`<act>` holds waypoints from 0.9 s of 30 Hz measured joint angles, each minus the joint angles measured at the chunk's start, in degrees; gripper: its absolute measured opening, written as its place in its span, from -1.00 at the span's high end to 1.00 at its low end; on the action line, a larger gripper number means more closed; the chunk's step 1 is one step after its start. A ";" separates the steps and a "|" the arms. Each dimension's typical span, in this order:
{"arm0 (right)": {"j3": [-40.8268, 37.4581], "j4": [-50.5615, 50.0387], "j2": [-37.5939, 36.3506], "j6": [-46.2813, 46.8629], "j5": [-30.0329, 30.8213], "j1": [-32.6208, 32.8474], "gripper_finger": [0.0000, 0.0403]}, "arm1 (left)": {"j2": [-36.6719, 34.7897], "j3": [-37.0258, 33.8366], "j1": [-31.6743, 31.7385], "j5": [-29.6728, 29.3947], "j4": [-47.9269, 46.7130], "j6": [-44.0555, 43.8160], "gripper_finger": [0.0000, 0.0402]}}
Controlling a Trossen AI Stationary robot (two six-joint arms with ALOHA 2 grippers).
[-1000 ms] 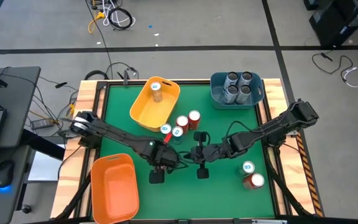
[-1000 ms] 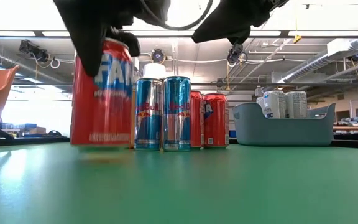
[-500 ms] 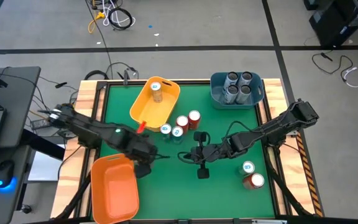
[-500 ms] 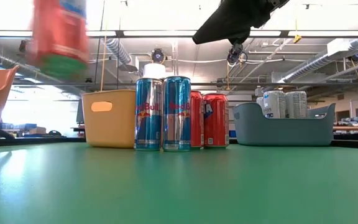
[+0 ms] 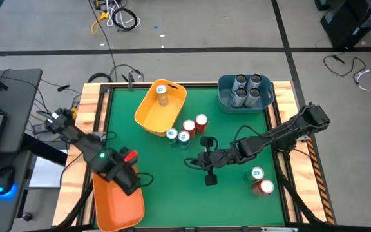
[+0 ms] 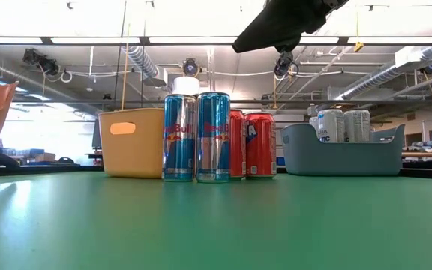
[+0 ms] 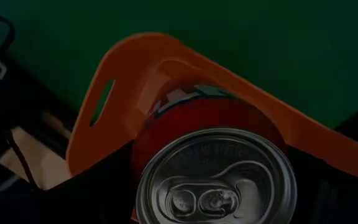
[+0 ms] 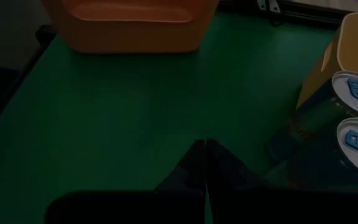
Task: Sort soda cans
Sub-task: Put the orange soda can into the orange bin
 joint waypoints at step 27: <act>0.00 -0.04 0.00 -0.07 -0.15 0.00 1.00 | -0.26 -22.50 6.69 -12.48 25.11 17.99 -0.46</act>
